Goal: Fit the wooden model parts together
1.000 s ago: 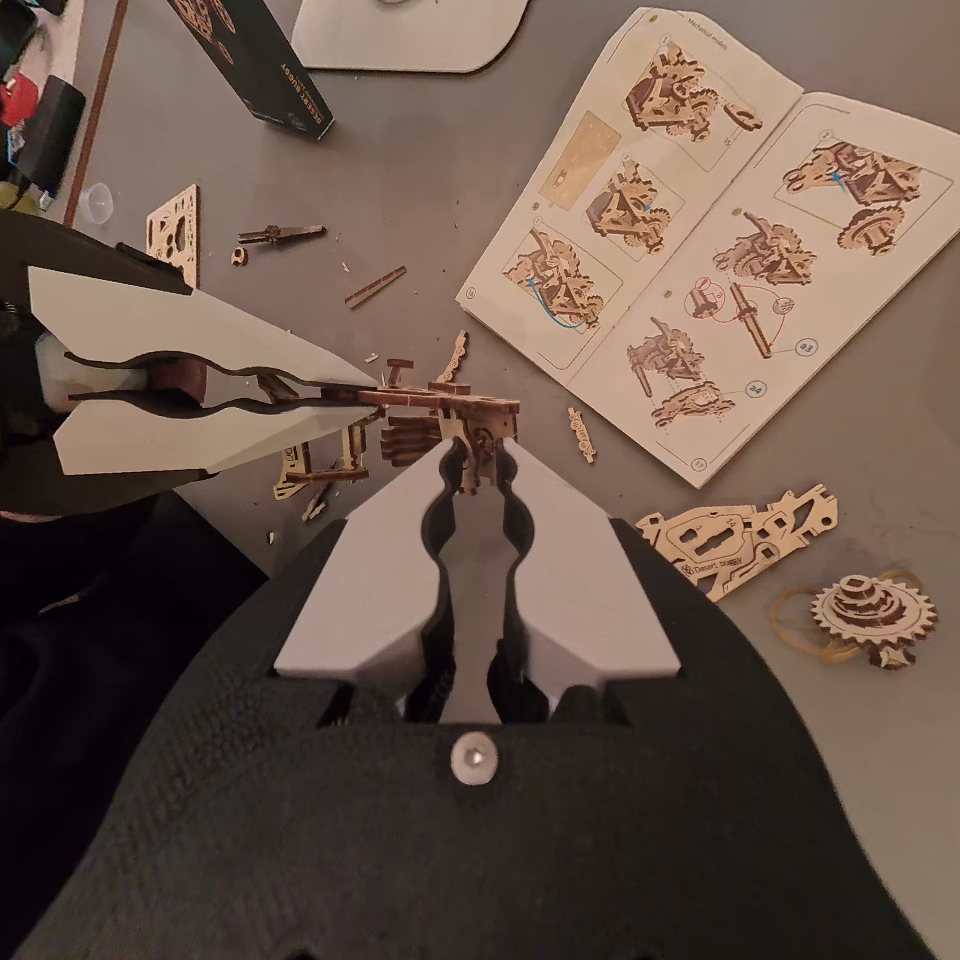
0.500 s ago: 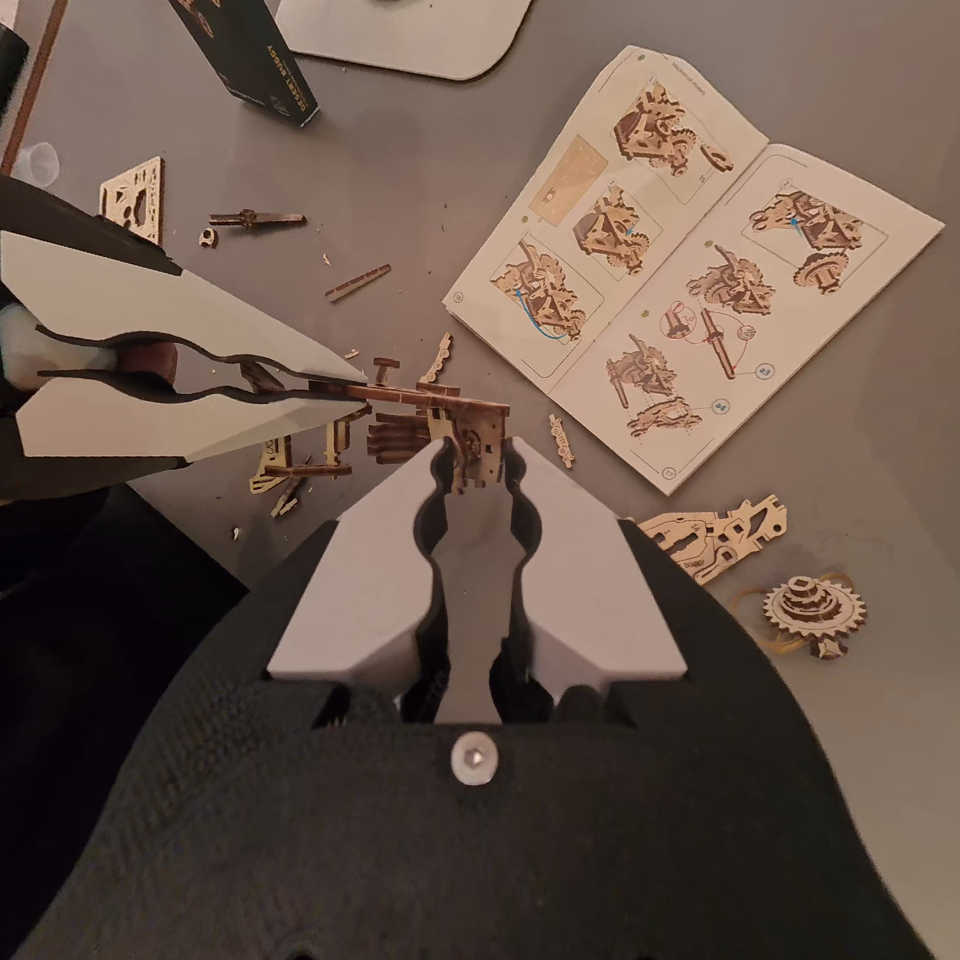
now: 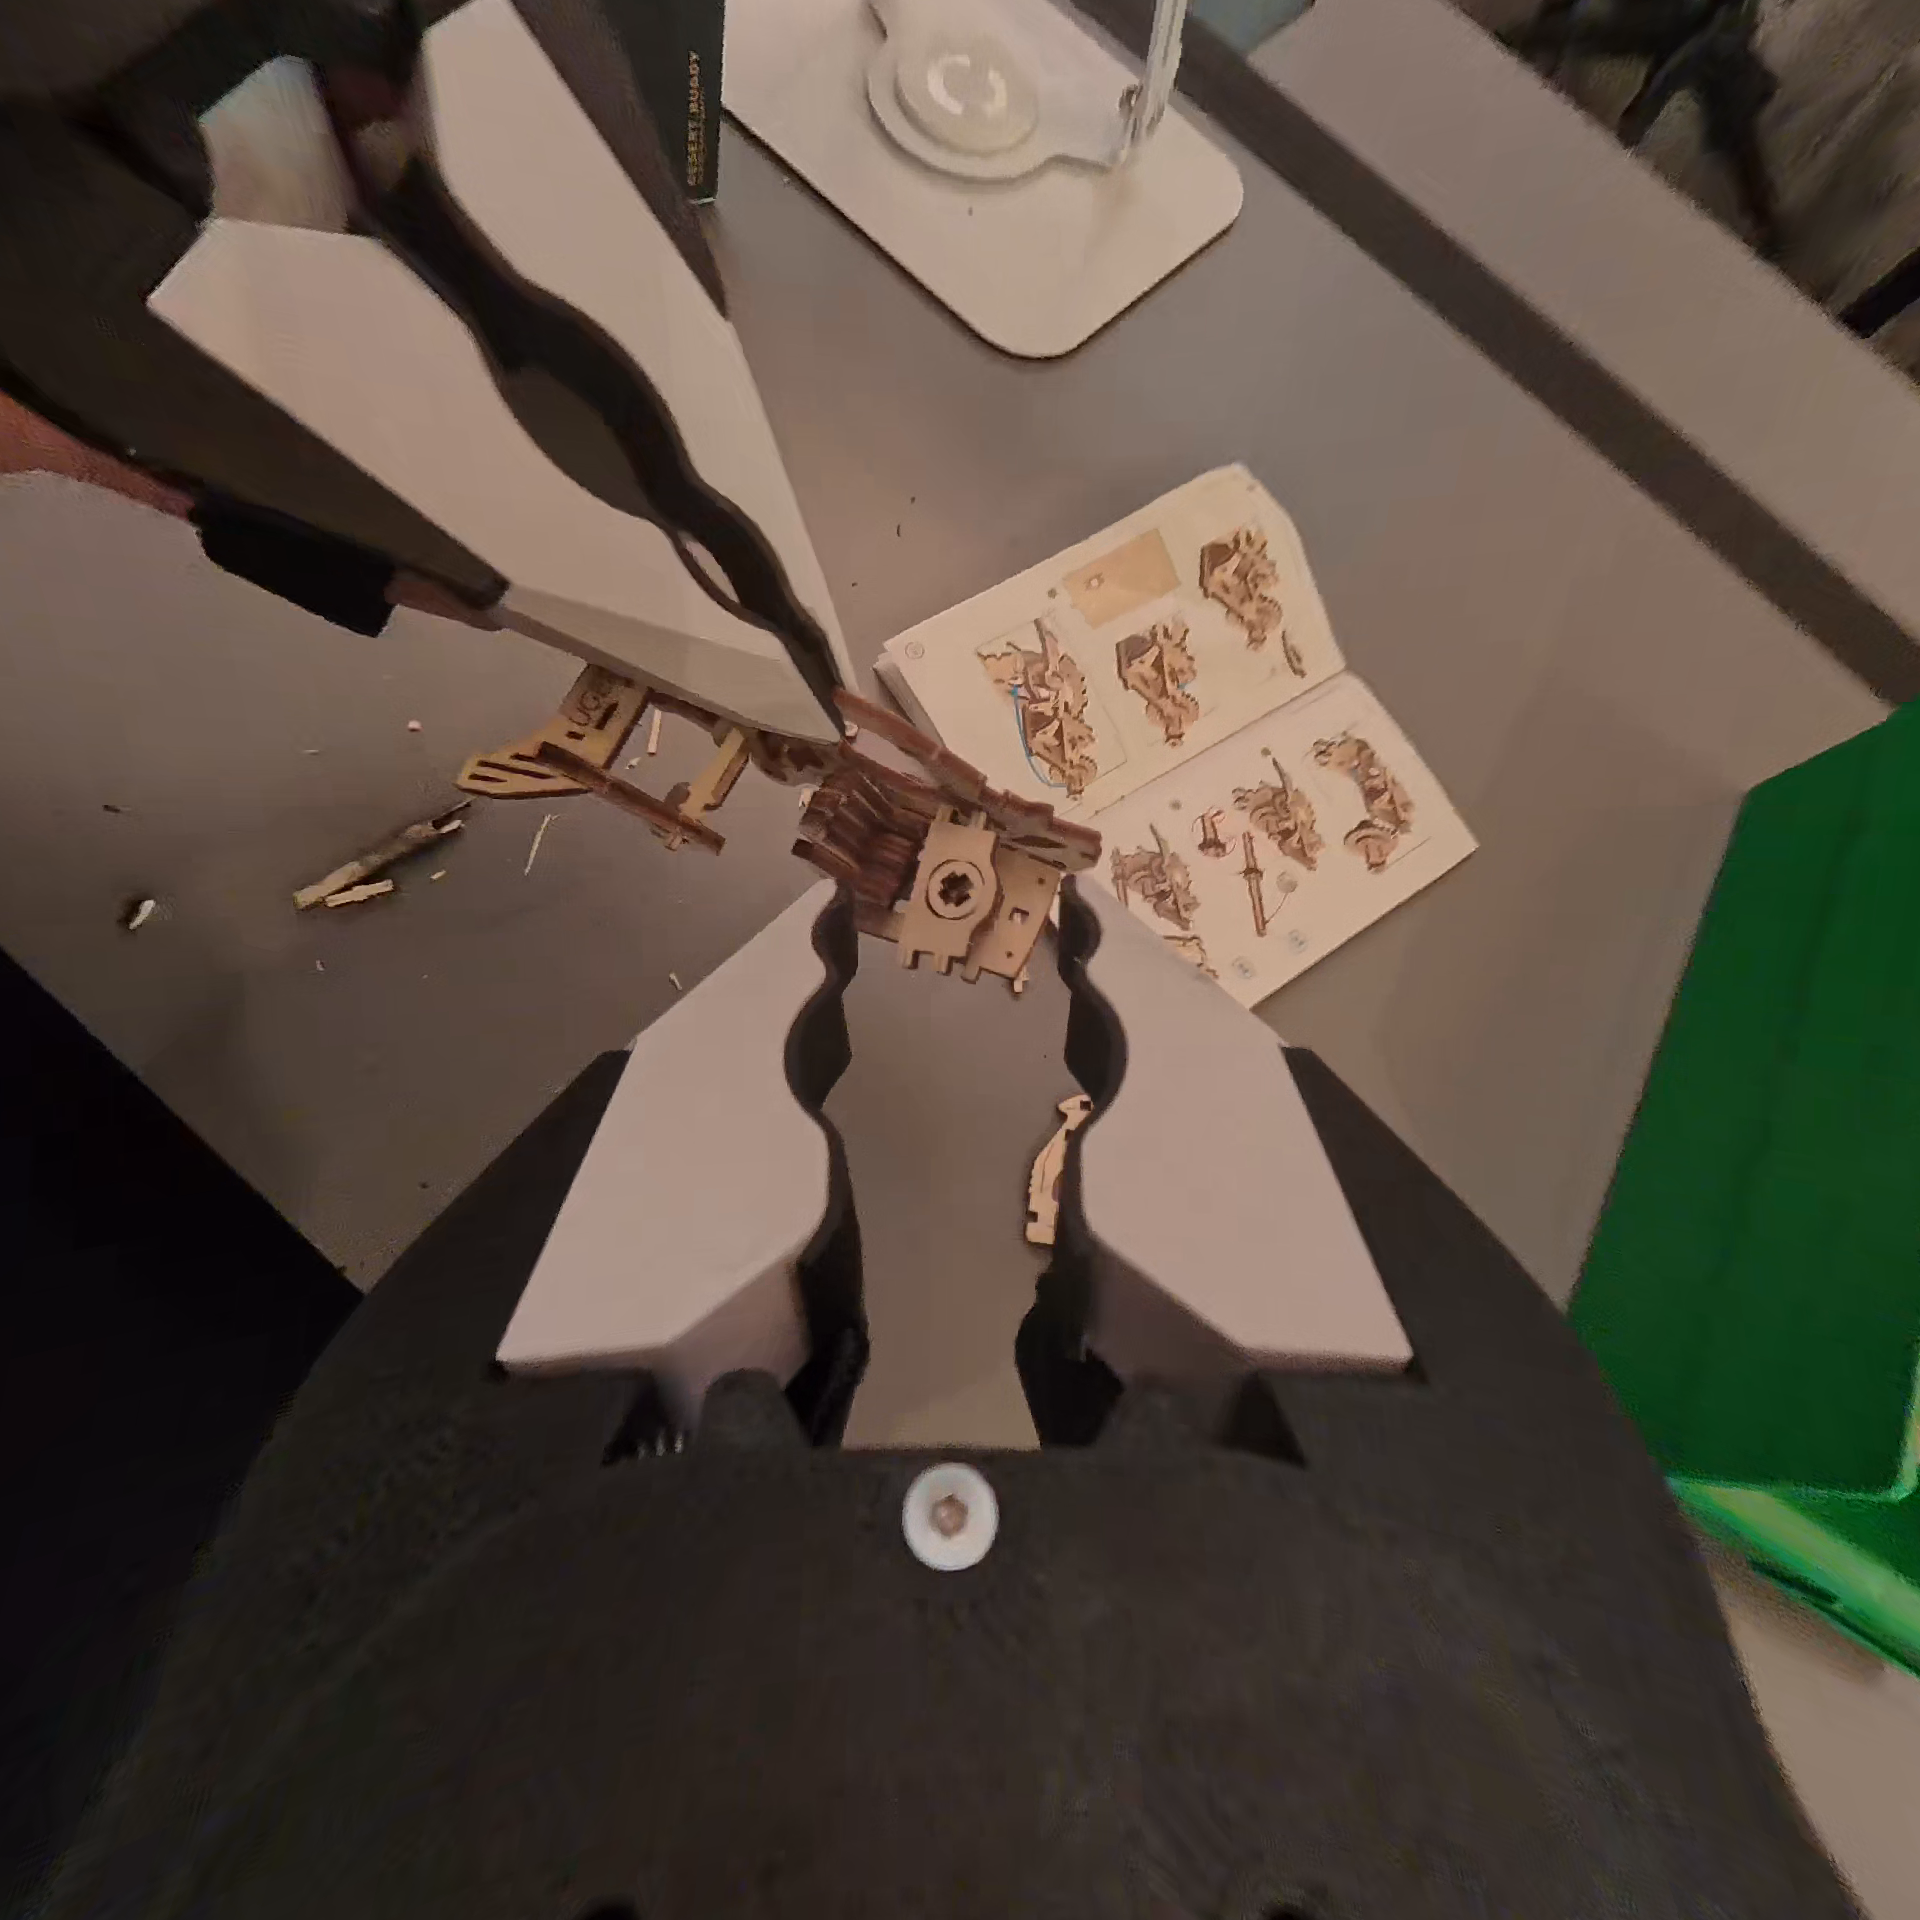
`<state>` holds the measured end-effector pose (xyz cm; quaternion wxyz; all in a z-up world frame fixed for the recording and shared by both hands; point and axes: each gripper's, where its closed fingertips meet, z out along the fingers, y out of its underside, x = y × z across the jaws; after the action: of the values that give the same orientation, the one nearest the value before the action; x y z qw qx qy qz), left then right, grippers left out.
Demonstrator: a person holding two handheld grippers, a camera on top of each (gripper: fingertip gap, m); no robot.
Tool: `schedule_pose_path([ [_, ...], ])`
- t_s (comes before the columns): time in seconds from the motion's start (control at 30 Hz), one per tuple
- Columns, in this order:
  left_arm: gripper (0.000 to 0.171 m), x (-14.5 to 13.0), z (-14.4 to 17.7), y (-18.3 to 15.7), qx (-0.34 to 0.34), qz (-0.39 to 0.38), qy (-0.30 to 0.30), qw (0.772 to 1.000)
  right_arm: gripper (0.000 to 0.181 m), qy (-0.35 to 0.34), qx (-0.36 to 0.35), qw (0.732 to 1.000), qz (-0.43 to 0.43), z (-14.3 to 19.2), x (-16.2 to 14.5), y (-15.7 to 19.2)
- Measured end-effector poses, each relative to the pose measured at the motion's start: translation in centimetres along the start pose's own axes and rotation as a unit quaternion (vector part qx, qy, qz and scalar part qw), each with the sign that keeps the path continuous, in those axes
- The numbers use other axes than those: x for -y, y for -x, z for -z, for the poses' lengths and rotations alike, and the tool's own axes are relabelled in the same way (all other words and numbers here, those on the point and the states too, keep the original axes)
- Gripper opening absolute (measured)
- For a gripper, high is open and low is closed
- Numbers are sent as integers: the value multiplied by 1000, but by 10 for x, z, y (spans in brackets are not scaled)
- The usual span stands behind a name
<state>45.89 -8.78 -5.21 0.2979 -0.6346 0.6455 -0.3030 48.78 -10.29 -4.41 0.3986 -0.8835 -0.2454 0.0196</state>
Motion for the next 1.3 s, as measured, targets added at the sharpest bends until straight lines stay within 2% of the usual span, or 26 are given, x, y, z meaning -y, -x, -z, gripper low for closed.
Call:
schedule_pose_path([
  [0.1, 0, 4, 2, -2, -6, 5, -3, 1000, 26, -4, -14, 999, 37, 1, 2, 3],
  [0.47, 0, 10, 9, -4, 17, -17, -9, 1000, 15, -34, -70, 989, 128, 6, 10, 12],
  [0.53, 0, 11, 10, -5, 12, -17, -18, 1000, 17, -54, -77, 989, 110, 11, 11, 10],
  [0.6, 0, 11, 12, -4, 17, -19, -26, 999, 31, -74, -88, 990, 78, 15, 12, 4],
  [0.73, 0, 15, 14, -6, 22, -23, -42, 999, 37, -112, -91, 990, 3, 20, 15, -8],
  [0.87, 0, 21, 16, -10, 30, -33, -55, 998, 47, -126, -52, 987, -86, 15, 13, -16],
  [1.13, 0, 28, 17, -12, 46, -50, -71, 995, 33, -144, 21, 972, -187, 10, 10, -15],
  [1.3, 0, 33, 17, -14, 59, -61, -83, 993, 25, -171, 66, 951, -250, 12, 11, -15],
])
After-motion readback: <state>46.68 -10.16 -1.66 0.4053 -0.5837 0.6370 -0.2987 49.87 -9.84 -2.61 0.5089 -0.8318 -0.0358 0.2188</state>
